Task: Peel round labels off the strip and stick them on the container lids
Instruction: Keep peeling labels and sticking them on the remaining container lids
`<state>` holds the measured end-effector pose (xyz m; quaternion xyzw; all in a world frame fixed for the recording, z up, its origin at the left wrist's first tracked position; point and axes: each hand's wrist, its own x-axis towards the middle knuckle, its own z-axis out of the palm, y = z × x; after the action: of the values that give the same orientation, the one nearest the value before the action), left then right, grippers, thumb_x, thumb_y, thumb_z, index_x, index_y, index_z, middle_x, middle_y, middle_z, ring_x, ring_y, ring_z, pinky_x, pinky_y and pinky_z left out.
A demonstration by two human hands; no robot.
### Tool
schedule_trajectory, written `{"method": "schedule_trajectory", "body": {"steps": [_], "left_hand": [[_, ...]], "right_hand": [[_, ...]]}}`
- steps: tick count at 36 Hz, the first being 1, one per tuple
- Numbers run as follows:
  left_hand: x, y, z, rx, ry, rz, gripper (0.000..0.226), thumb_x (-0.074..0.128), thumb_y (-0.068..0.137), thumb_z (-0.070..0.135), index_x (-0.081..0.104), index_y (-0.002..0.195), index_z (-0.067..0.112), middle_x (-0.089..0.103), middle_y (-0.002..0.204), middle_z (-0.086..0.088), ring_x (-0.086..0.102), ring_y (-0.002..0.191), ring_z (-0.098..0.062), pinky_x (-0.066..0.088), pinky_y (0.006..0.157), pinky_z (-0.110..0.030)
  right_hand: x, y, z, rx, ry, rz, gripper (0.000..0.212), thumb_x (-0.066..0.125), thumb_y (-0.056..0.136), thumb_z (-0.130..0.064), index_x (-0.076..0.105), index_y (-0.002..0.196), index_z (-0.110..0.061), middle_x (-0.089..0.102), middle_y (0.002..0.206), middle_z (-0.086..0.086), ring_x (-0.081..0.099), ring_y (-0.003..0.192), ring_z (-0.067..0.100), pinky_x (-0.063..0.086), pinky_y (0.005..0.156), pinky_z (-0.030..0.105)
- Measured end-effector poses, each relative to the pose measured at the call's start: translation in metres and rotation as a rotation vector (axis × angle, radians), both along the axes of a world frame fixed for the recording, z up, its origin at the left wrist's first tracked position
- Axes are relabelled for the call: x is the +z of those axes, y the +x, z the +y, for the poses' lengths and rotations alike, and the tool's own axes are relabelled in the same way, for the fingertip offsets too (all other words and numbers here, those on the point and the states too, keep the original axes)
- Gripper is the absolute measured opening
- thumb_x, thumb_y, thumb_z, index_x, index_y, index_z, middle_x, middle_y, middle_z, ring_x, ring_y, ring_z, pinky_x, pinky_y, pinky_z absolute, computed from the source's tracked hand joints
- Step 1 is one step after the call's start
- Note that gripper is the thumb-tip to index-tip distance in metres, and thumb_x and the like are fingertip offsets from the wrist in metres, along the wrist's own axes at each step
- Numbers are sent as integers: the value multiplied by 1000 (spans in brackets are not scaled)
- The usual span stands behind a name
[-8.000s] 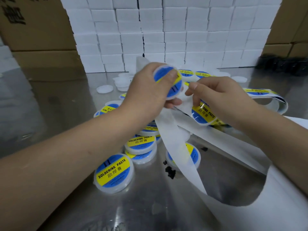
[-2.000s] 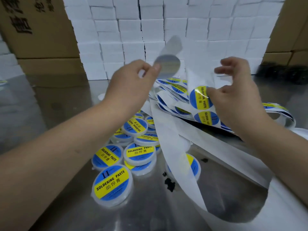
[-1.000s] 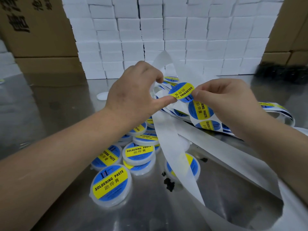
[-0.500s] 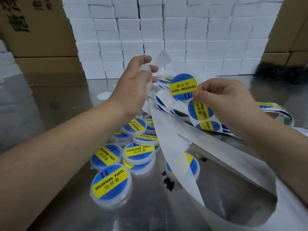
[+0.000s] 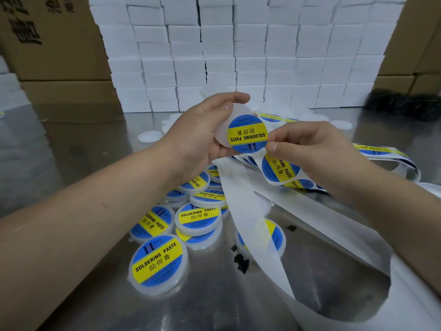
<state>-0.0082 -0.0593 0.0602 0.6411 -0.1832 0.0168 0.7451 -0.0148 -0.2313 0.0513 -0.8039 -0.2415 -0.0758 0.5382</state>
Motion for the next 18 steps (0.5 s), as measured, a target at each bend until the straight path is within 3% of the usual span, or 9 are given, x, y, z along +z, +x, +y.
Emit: {"method": "schedule_trajectory", "body": {"steps": [4, 10, 18], "left_hand": [[1, -1, 0, -40, -29, 50, 25, 35, 97, 25, 60, 99, 18, 58, 121, -23, 63, 98, -32, 55, 76, -43], [-3, -1, 1, -70, 10, 15, 25, 36, 97, 24, 60, 98, 20, 67, 100, -10, 67, 86, -25, 57, 75, -38], [-7, -1, 0, -48, 85, -64, 21, 52, 91, 9, 61, 97, 27, 67, 109, -9, 68, 88, -23, 57, 72, -34]], "right_hand": [[1, -1, 1, 43, 23, 15, 36, 64, 81, -14, 69, 61, -43, 67, 62, -18, 59, 62, -4, 49, 67, 12], [1, -3, 1, 61, 28, 28, 37, 63, 81, -11, 70, 60, -41, 65, 58, -17, 58, 58, -5, 46, 62, 9], [-1, -1, -1, 38, -3, 35, 22, 65, 79, -18, 71, 68, -36, 67, 62, -13, 59, 63, -1, 49, 68, 15]]}}
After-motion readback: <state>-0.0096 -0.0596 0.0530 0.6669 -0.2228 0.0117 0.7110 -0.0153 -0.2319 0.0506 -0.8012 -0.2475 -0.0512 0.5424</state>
